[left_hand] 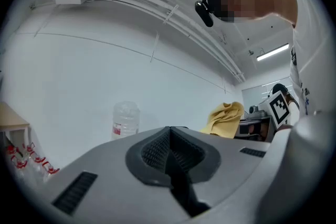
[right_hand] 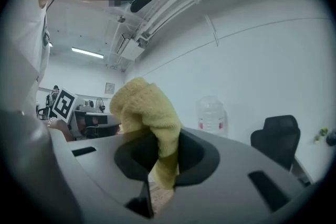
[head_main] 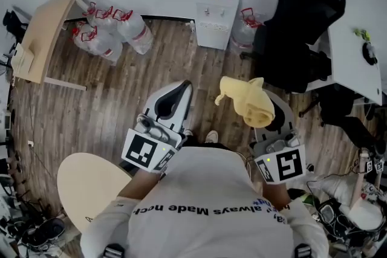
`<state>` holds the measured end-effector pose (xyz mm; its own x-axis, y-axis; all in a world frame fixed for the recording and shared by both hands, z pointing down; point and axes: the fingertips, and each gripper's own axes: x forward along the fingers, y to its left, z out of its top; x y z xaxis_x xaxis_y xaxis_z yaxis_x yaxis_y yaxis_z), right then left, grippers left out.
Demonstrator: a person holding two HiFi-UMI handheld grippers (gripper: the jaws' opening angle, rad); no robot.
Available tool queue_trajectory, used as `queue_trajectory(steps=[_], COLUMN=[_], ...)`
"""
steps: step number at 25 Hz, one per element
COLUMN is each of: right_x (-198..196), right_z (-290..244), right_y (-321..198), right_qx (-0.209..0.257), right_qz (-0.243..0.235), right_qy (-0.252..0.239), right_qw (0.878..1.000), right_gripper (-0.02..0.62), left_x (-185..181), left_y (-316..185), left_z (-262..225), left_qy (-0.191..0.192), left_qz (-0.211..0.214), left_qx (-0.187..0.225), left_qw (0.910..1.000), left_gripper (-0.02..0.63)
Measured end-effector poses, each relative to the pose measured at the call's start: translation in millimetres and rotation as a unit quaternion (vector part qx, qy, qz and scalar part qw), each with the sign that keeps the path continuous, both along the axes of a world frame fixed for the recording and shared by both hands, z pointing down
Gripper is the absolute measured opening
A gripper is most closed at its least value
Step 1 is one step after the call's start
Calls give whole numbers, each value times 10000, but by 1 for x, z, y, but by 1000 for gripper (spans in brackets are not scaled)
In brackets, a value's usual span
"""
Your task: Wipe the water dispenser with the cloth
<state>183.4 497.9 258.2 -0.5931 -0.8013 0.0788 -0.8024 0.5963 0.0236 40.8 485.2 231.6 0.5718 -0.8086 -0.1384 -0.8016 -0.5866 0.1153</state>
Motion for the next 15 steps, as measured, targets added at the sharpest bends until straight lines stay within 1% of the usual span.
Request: queue_trajectory(steps=[7,15], right_x=[9,-11], right_z=[7,14], right_y=[-11,-50], right_qx=[-142,-158], right_qz=[45,83], right_qy=[-96,-144], right_qw=[9998,9997], right_gripper=[66,64], left_x=[8,-11], left_y=[-5,-45], left_z=[5,10], left_qy=[31,23], left_qz=[11,54], left_qx=[-72,-70], left_qw=[10000,10000], left_gripper=[18,18])
